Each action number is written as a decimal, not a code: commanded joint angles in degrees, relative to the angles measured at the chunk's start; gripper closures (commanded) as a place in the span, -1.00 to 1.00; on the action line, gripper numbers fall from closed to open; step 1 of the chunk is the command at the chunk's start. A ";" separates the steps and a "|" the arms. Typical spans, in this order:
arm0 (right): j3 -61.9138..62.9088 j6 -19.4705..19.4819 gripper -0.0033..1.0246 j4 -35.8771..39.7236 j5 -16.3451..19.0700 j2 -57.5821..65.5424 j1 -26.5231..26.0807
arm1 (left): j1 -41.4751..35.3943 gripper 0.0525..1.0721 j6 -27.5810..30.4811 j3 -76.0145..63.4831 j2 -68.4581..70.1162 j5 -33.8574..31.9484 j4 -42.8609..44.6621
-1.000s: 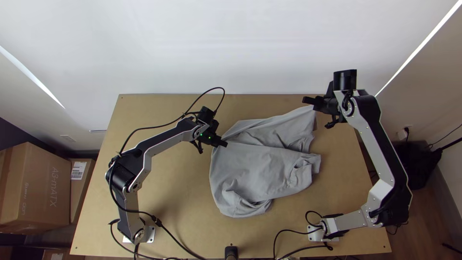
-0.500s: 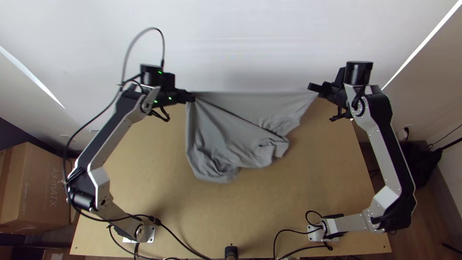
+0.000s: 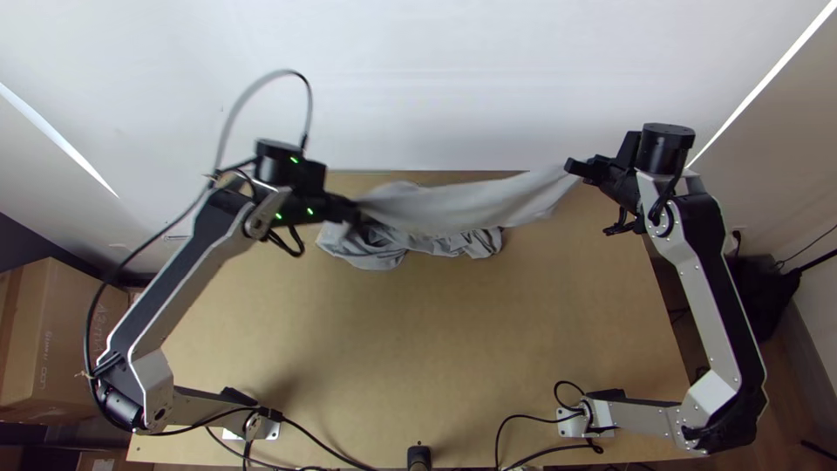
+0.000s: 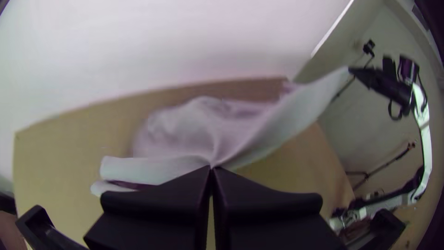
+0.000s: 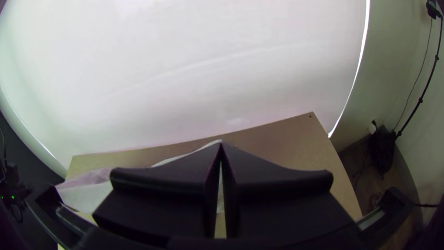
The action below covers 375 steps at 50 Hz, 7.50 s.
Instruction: Fold the t-shirt
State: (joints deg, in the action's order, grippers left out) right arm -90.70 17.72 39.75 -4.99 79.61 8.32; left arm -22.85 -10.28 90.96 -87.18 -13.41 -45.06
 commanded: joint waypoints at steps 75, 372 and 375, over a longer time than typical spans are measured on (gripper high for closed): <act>16.34 -4.44 0.95 2.62 -1.16 0.89 -8.14 | -4.31 -0.62 2.11 -22.75 4.65 -11.73 -1.79; -2.03 6.45 0.95 -5.38 9.83 -32.24 13.39 | 27.25 0.95 -6.06 5.99 45.43 9.01 -2.40; 6.76 6.45 0.95 -8.19 9.83 -34.35 13.48 | 27.25 0.95 -8.26 -1.92 47.54 3.92 -4.95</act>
State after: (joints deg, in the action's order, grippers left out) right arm -96.86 22.57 34.94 5.41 48.56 21.32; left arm 4.93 -14.74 100.47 -43.03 -5.17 -47.24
